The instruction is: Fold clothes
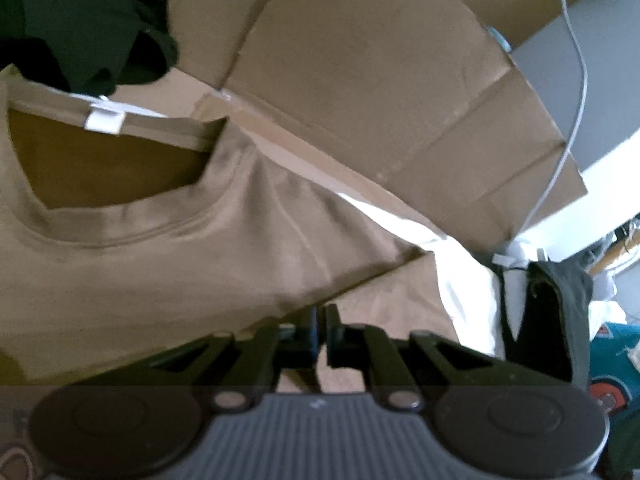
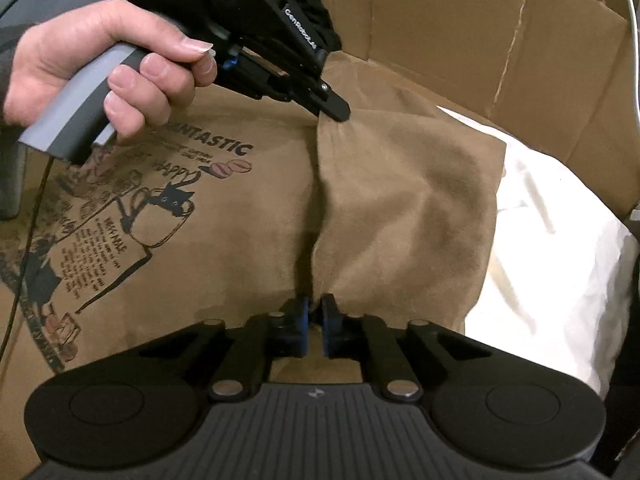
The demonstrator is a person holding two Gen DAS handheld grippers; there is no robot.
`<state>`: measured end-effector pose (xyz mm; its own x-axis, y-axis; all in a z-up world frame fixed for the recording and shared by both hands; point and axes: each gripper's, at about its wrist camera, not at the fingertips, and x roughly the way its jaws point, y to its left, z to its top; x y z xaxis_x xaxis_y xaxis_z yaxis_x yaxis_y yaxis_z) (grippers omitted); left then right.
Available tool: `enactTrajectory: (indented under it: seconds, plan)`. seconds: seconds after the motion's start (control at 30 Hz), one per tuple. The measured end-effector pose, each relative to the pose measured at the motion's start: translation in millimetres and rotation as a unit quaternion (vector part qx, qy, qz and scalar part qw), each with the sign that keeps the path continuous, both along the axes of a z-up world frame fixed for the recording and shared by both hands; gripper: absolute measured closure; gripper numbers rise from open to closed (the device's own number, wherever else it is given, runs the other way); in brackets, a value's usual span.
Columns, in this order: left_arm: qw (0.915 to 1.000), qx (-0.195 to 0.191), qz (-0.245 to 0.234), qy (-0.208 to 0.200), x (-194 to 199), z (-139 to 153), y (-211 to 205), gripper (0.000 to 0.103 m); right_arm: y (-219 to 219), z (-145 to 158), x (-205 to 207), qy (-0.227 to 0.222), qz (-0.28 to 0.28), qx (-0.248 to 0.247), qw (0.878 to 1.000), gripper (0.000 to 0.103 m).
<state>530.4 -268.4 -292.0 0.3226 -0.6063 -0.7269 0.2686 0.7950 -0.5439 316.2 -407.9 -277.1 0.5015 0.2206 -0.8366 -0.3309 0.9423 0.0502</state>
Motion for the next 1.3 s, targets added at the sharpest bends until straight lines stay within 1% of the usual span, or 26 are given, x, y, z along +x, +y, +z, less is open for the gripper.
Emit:
enactTrajectory:
  seconds: [0.13,0.17,0.23,0.27,0.3,0.33,0.37,0.4,0.43,0.47,0.5,0.53,0.63,0.77,0.87,1.1,1.2,1.23,1.3]
  plan:
    - [1.0,-0.003,0.001,0.009,-1,-4,0,0.098,-2,2,-5,-0.001,0.01,0.001,1.0,0.097]
    - [0.9999,-0.002,-0.001,0.01,-2,-5,-1,0.095,-2,4,-6,-0.002,0.011,0.004,1.0,0.097]
    - [0.9999,0.001,-0.003,0.011,-3,-6,-4,0.084,-4,9,-8,-0.005,0.016,0.019,1.0,0.097]
    - [0.9999,0.005,-0.003,0.01,-4,-6,-6,0.069,-4,10,-8,-0.005,0.018,0.024,1.0,0.095]
    - [0.9999,0.006,-0.005,0.007,-4,-7,-7,0.06,-4,11,-8,-0.004,0.019,0.028,0.999,0.095]
    - [0.9999,0.006,-0.008,0.003,-5,-7,-9,0.059,-4,14,-6,0.0,0.018,0.038,0.999,0.091]
    - [0.9999,0.009,-0.011,-0.001,-6,-7,-11,0.059,-7,17,-3,0.003,0.015,0.051,0.999,0.084]
    - [0.9998,0.015,-0.014,-0.005,-7,-7,-13,0.061,-10,21,-4,0.001,0.013,0.061,0.998,0.08]
    - [0.9996,0.02,-0.018,-0.009,-8,-7,-14,0.063,-15,26,-2,-0.009,0.008,0.07,0.998,0.07]
    - [0.9993,0.027,-0.023,-0.014,-9,-7,-16,0.074,-20,32,0,-0.019,0.004,0.078,0.997,0.062]
    - [0.999,0.031,-0.026,-0.016,-9,-7,-17,0.091,-25,36,4,-0.027,-0.004,0.078,0.997,0.06]
    - [0.9991,0.03,-0.028,-0.014,-9,-8,-16,0.094,-29,40,7,-0.036,-0.011,0.077,0.996,0.059]
    - [0.9994,0.02,-0.028,-0.007,-9,-8,-9,0.095,-44,52,20,-0.045,-0.044,0.065,0.996,0.059]
    - [0.9994,0.008,-0.031,-0.011,-12,-2,-3,0.098,-65,53,51,-0.057,-0.097,0.036,0.993,0.059]
    - [0.9994,0.0,-0.033,-0.011,-13,1,0,0.098,-79,51,82,-0.045,-0.126,0.028,0.991,0.059]
    - [0.9996,-0.018,-0.022,-0.008,-12,1,13,0.098,-98,37,140,-0.017,-0.178,0.033,0.983,0.059]
    - [0.9994,-0.032,-0.015,0.005,-11,-2,19,0.098,-107,31,165,-0.005,-0.201,0.035,0.979,0.059]
    - [0.9992,-0.037,-0.014,0.009,-11,-3,20,0.098,-110,28,172,0.006,-0.208,0.044,0.977,0.059]
    - [0.9992,-0.038,-0.015,0.004,-12,-4,20,0.099,-112,23,188,0.014,-0.214,0.032,0.976,0.059]
